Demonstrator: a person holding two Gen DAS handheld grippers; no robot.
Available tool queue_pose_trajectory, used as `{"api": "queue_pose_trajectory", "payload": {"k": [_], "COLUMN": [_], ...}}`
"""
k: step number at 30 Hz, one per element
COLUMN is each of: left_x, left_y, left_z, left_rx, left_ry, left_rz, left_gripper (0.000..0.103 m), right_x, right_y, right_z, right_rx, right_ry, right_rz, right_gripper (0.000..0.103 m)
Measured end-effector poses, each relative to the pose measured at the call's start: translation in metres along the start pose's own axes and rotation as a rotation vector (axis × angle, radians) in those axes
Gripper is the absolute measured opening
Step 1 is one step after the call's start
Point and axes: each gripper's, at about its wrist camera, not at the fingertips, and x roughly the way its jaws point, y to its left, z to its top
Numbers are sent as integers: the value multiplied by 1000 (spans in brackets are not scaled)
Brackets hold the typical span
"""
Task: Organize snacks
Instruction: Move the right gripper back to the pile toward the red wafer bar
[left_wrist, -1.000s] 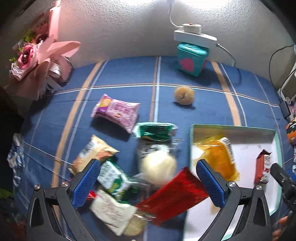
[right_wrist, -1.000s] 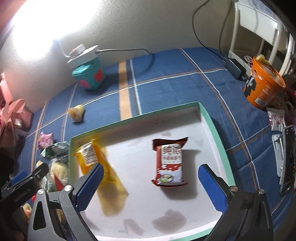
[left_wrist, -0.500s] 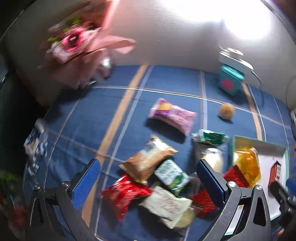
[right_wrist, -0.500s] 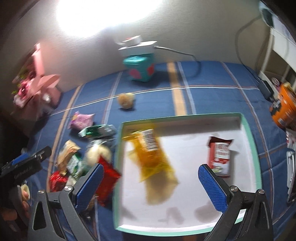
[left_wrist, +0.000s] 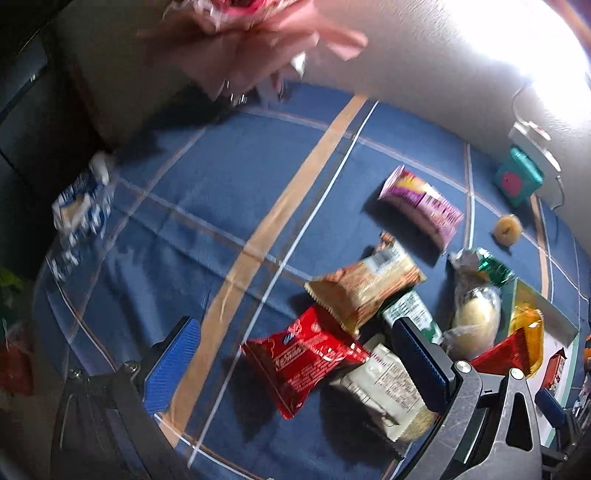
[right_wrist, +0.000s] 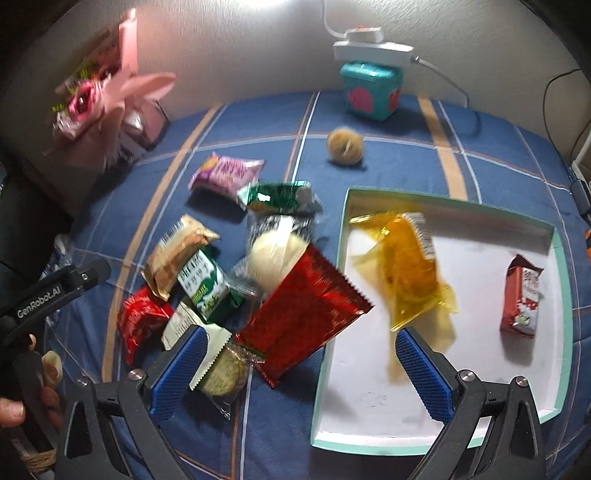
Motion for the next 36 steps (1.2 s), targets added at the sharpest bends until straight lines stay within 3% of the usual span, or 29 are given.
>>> {"api": "queue_pose_trajectory", "payload": {"k": [10, 17, 21, 26, 28, 32, 34, 36], "left_x": [43, 56, 61, 67, 68, 75, 75, 78], "left_y": [-2, 16, 21, 21, 19, 12, 10, 7], "left_z": [-8, -7, -8, -9, -9, -7, -9, -10], "left_rx": [-52, -151, -183, -192, -187, -185, -189, -193], "left_ry": [124, 159, 176, 191, 192, 204, 198, 200], "left_rz": [4, 6, -2, -26, -30, -46, -67, -84], "left_gripper": [103, 103, 103, 99, 85, 74, 61, 30], "right_x": [38, 39, 37, 22, 19, 28, 34, 39], "right_y": [-5, 7, 17, 28, 30, 24, 21, 19], "right_z": [-4, 0, -1, 2, 4, 6, 5, 5], "right_rx": [42, 33, 6, -45, -47, -10, 7, 17], "right_ry": [100, 81, 86, 17, -1, 34, 50, 57], "right_rz": [31, 81, 33, -20, -12, 27, 24, 25], "right_gripper": [103, 103, 103, 103, 103, 103, 99, 98]}}
